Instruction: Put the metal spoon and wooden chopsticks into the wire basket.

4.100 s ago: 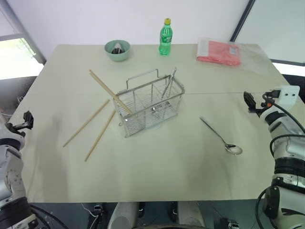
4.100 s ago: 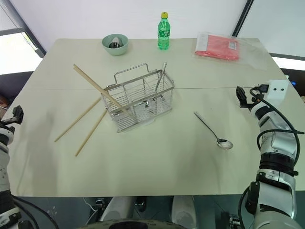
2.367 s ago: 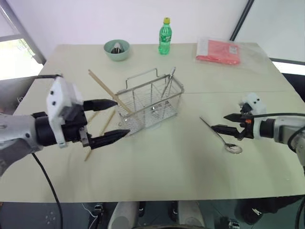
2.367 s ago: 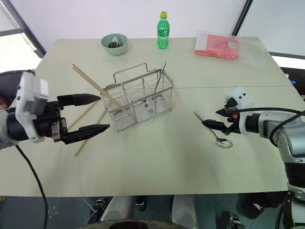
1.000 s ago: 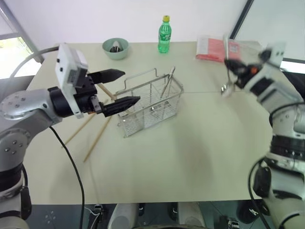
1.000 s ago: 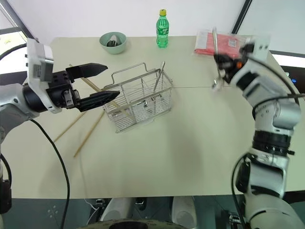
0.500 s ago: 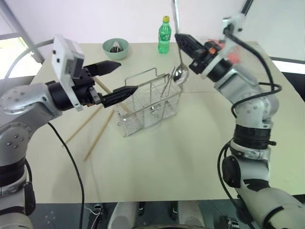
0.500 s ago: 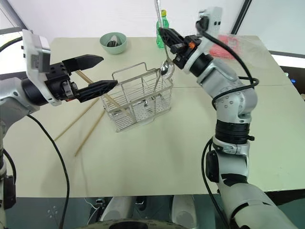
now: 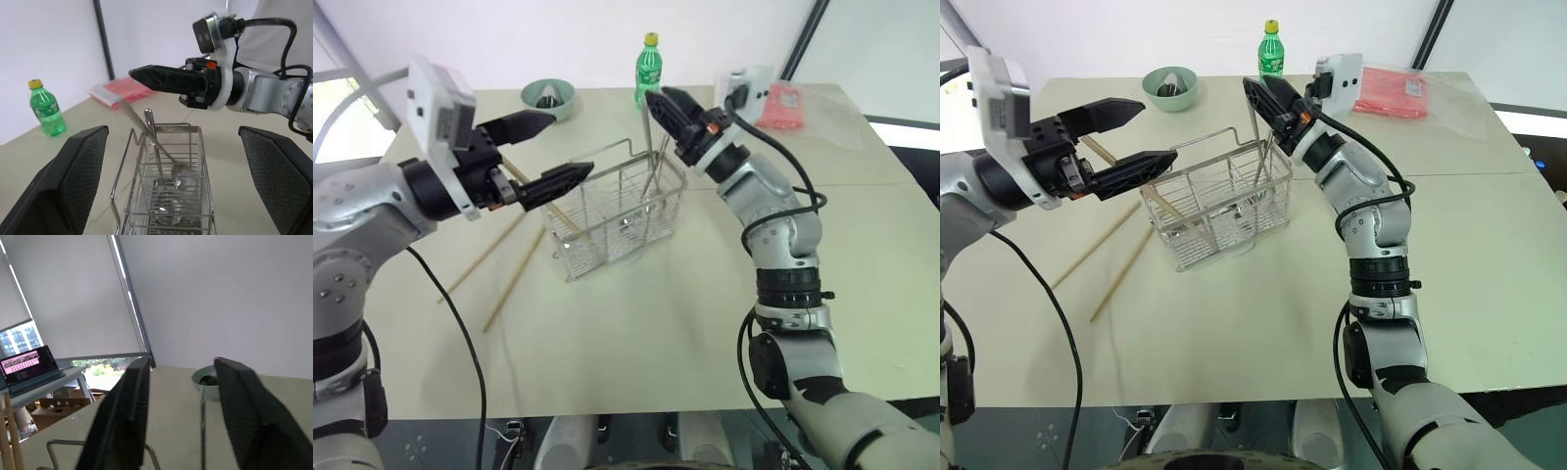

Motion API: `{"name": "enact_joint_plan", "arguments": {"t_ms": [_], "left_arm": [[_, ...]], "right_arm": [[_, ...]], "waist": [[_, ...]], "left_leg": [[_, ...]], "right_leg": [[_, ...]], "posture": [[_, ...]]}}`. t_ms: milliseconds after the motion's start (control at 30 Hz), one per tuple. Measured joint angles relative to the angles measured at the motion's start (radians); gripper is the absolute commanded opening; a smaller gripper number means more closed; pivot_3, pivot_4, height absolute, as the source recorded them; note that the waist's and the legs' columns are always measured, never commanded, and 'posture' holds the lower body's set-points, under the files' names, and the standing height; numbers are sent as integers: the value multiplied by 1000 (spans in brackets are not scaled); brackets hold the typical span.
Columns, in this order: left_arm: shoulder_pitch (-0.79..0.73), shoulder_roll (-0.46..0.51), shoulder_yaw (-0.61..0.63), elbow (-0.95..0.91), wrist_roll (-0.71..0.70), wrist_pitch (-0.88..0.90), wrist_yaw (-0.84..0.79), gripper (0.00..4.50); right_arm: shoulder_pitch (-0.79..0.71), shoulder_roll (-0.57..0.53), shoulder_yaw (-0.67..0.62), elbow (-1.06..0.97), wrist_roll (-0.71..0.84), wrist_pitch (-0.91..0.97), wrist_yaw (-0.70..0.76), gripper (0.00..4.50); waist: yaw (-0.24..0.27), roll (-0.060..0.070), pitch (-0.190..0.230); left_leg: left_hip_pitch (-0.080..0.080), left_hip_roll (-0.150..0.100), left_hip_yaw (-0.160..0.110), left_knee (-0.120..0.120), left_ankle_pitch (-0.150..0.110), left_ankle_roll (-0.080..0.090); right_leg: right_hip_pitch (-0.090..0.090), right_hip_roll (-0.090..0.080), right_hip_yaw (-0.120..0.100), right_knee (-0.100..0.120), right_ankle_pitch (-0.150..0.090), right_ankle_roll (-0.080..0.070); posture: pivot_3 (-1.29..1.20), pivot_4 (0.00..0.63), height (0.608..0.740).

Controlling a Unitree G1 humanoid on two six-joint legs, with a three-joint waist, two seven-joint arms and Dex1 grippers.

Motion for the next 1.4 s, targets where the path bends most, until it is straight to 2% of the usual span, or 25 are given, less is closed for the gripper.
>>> {"name": "enact_joint_plan", "arguments": {"t_ms": [67,100,333,500,600,667,767,833,1000,1133,1400], "left_arm": [[0,0,3,0,-7,0,2,4500],[0,0,4,0,-13,0,3,4500],[-27,-4,34,21,-24,2,50,4500],[-104,-3,112,140,-62,21,110,4500],[-110,59,159,242,-56,40,101,4500],[-85,130,171,306,-33,49,42,4500],[44,250,163,421,103,1,-85,4500],[111,260,138,489,182,-39,-152,4500],[190,237,23,548,339,-144,-254,4500],[194,145,-91,601,435,-183,-274,4500],[-29,-16,-273,922,647,-297,-329,4500]], "right_arm": [[0,-2,-14,1,5,-3,-1,4423],[0,-5,-27,0,11,-2,-2,4468],[-3,-107,-118,-32,129,102,22,4468],[-35,-290,-214,-78,346,302,138,4468],[-12,-412,-228,-138,438,405,248,4468],[58,-497,-220,-193,473,454,348,4468],[205,-607,-200,-257,491,514,478,4468],[260,-632,-197,-280,503,534,521,4468],[297,-645,-196,-345,513,531,544,4468],[317,-644,-196,-357,512,528,517,4468],[374,-654,-244,-430,555,532,445,4468]], "waist": [[0,0,0],[0,0,0],[4,0,0],[8,0,0],[3,0,0],[1,0,0],[-2,1,0],[-1,1,1],[10,1,1],[17,1,1],[13,0,1]], "left_leg": [[0,0,0,0,0,0],[0,0,0,0,0,-1],[0,0,0,0,0,0],[0,1,0,0,0,0],[0,1,0,-1,0,1],[0,1,0,-1,0,1],[0,1,2,-2,-2,1],[0,1,2,-2,-3,-1],[-1,2,2,-4,-3,0],[-3,2,2,-6,-3,0],[-9,1,1,-1,-4,3]], "right_leg": [[0,0,0,0,0,0],[0,1,0,0,0,0],[0,1,1,0,0,0],[3,1,1,0,0,0],[3,1,1,0,0,0],[3,-2,0,-1,0,0],[3,-4,1,-2,-2,-3],[2,-5,1,-3,-2,-4],[0,-5,3,-10,-1,-6],[-1,-5,2,-13,-1,-6],[0,-5,-1,-14,4,1]], "posture": [[0,150,684],[0,150,684],[0,150,684],[0,150,684],[0,150,684],[0,150,684],[0,150,684],[0,150,684],[0,150,684],[0,150,684],[0,150,684]]}}
